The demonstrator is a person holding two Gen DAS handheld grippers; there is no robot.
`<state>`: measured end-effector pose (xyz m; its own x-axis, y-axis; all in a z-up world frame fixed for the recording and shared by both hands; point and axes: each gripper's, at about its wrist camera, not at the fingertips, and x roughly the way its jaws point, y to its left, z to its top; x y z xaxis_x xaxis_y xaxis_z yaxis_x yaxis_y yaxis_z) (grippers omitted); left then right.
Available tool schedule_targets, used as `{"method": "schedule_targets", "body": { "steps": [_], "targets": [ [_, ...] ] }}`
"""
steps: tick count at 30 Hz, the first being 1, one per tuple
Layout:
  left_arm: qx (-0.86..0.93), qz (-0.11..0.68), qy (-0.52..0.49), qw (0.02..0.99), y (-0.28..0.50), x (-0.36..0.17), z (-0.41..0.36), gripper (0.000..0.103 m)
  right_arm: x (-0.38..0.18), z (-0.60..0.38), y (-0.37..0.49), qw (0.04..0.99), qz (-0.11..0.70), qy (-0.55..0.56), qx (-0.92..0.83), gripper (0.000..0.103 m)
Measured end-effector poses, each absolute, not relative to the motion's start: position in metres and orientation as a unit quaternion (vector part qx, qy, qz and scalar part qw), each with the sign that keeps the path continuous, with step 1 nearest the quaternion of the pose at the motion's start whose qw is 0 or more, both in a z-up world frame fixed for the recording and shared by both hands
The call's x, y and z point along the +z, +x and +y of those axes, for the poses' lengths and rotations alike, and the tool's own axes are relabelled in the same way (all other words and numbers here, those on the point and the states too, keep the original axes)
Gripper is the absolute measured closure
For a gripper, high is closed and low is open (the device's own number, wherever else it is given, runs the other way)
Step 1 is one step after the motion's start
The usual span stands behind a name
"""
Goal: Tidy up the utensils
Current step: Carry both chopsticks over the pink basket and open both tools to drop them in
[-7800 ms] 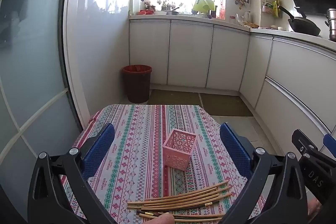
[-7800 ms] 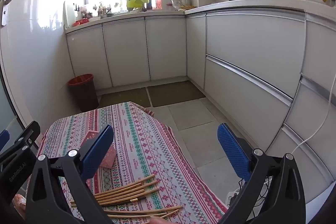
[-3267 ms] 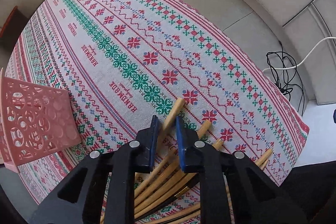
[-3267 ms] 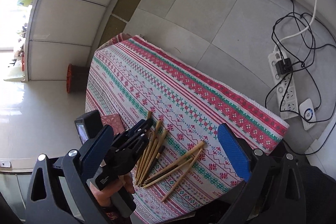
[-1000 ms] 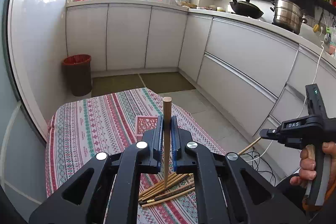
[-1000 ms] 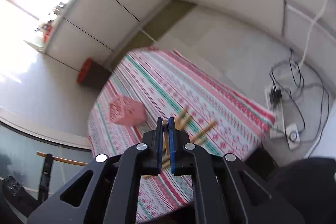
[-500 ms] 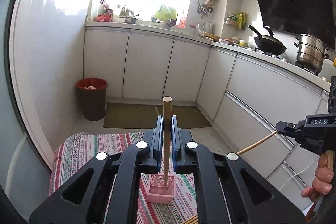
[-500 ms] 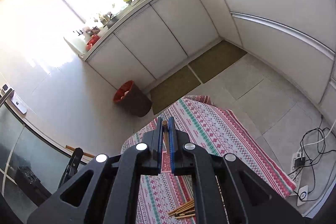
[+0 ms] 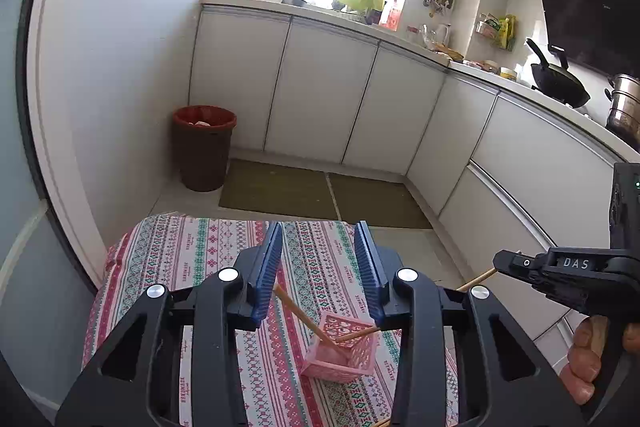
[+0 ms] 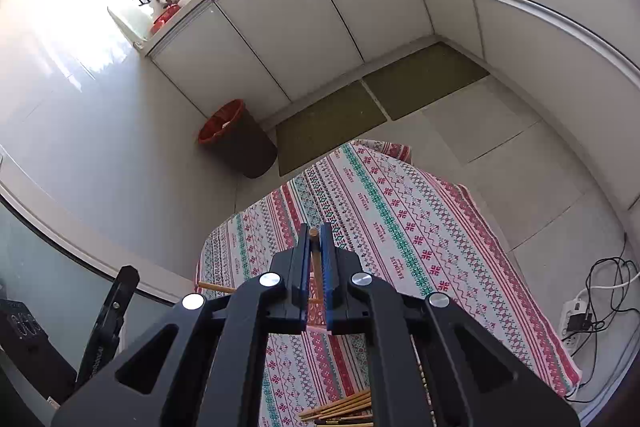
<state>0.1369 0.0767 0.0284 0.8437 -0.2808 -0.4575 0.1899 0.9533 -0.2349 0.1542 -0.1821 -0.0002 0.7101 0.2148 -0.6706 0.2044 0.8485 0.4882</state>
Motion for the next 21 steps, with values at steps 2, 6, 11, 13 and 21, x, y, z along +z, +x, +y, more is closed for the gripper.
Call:
{"method": "schedule_targets", "body": {
  "steps": [2,6,11,13,21],
  "targets": [
    [-0.117,0.252,-0.094,0.956,0.135,0.029,0.084,0.065,-0.006,-0.176,0.161,0.882,0.388,0.269,-0.001,0.098],
    [-0.112,0.254,-0.096,0.956,0.135,0.03,0.09,0.057,-0.018,-0.166,0.175,0.881,0.398,0.258,-0.005,0.094],
    [-0.111,0.257,-0.083,0.956,0.13,0.03,0.086,0.052,-0.02,-0.158,0.169,0.891,0.388,0.237,-0.015,0.072],
    [-0.109,0.258,-0.079,0.957,0.128,0.03,0.083,0.046,-0.017,-0.157,0.162,0.899,0.377,0.224,-0.024,0.064],
    [-0.102,0.247,-0.062,0.962,0.106,0.034,0.068,0.031,-0.008,-0.155,0.121,0.923,0.344,0.156,-0.071,0.05]
  ]
}}
